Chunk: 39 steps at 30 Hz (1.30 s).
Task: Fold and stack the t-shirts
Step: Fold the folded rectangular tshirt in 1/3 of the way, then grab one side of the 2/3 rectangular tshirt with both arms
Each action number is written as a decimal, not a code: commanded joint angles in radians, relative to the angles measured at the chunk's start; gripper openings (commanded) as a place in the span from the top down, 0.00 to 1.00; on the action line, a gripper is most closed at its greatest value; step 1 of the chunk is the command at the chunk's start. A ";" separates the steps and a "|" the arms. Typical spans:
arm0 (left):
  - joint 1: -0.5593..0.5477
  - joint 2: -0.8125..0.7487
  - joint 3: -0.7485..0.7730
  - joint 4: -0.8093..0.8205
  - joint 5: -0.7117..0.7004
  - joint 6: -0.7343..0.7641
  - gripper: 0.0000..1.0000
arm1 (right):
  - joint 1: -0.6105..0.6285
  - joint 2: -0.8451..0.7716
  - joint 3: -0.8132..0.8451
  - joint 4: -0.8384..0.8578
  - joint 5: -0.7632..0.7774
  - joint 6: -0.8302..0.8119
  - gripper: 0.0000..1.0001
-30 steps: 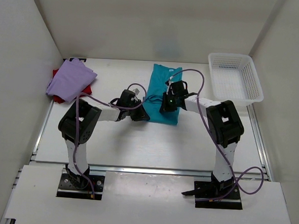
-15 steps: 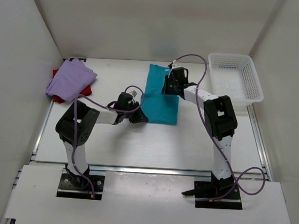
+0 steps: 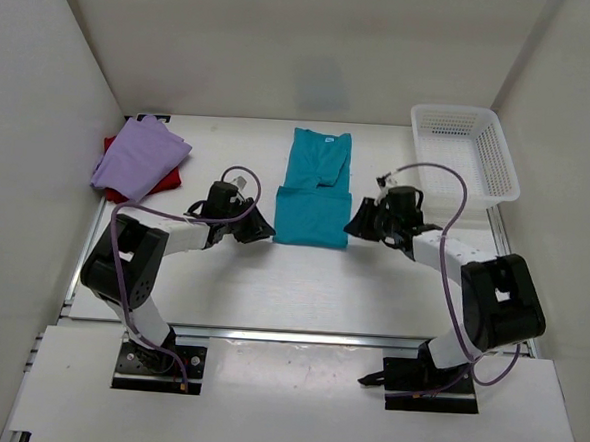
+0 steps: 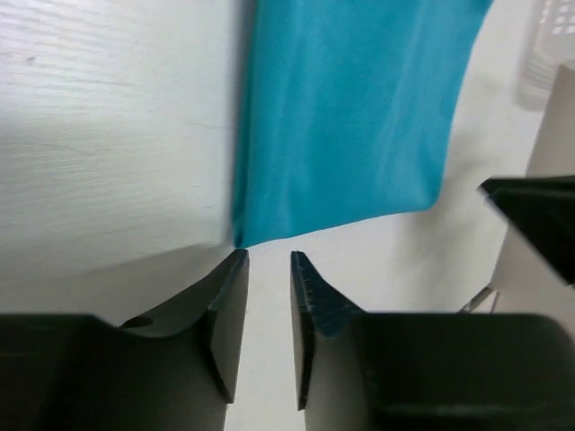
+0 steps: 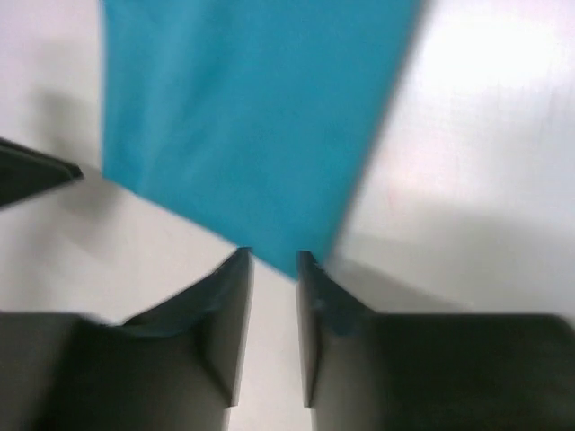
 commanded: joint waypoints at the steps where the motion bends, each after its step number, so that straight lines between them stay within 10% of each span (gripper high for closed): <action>1: 0.005 -0.030 -0.013 -0.026 -0.016 0.011 0.59 | -0.033 -0.030 -0.123 0.120 -0.092 0.062 0.68; 6: 0.018 0.025 -0.018 0.009 -0.013 -0.012 0.35 | -0.042 0.004 -0.219 0.216 -0.138 0.094 0.53; 23: -0.040 0.140 0.047 0.061 -0.062 -0.033 0.78 | -0.106 0.200 -0.168 0.361 -0.230 0.192 0.89; 26: -0.044 0.139 0.036 0.064 -0.065 -0.053 1.00 | -0.102 0.191 -0.173 0.356 -0.231 0.182 0.99; 39: -0.031 -0.261 -0.289 -0.244 0.043 0.135 1.00 | 0.163 -0.276 -0.533 0.175 -0.061 0.241 0.99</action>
